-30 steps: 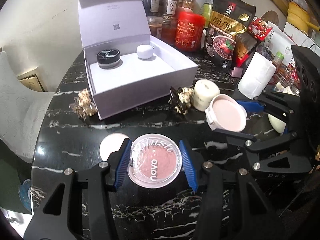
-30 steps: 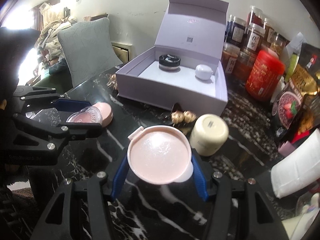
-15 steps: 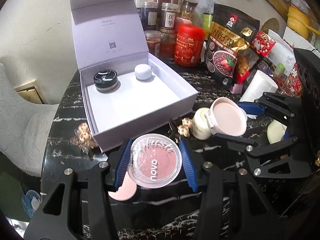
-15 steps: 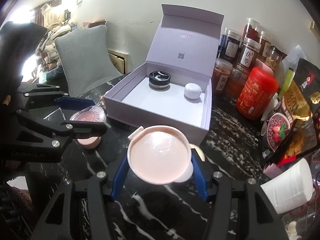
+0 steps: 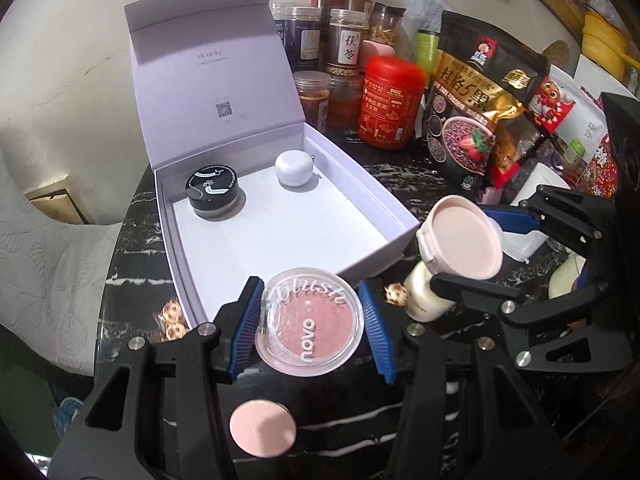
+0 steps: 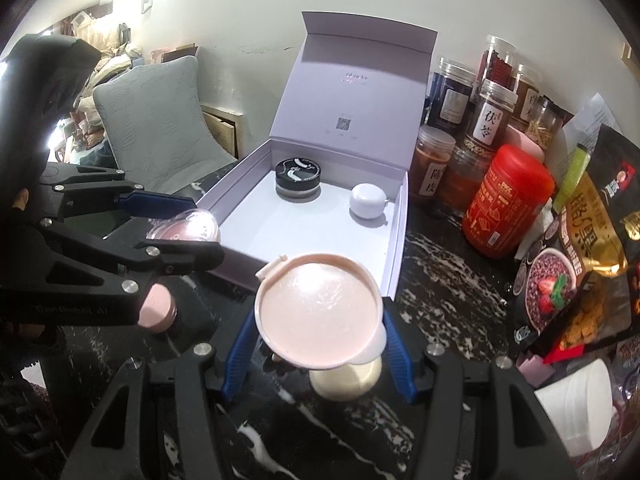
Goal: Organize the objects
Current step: 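Carry both held compacts toward the open white box, then lower the blush compact into the box with the left tool while the right tool lowers the powder compact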
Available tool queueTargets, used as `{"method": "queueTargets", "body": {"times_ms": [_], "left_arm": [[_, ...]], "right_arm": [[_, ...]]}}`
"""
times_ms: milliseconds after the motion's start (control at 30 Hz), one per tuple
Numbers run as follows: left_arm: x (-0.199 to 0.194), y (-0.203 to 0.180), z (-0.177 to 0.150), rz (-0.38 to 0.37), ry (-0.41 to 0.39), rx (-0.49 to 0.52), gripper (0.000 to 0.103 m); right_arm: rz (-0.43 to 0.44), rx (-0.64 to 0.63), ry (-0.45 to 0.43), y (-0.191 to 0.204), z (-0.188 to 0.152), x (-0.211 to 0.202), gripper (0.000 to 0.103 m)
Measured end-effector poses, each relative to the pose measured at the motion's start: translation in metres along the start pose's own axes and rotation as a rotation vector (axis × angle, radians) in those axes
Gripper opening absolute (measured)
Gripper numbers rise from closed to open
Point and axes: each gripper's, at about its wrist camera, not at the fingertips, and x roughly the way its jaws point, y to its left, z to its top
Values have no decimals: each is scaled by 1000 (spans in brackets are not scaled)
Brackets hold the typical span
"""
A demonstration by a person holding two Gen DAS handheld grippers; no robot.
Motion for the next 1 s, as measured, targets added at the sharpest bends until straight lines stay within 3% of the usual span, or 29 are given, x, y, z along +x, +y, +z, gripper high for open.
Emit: {"method": "queueTargets", "body": {"times_ms": [167,600,1000], "left_arm": [[12,12,10,1,-1,-22,47],[46,48,41,84,-6,-74,47],[81,72,69,100,6,-83,47]], "right_arm": [[2,11,-3,-6,15,12,59],[36,5,2,-17,50,57,59],[51,12,13,-35,81,96,59]]}}
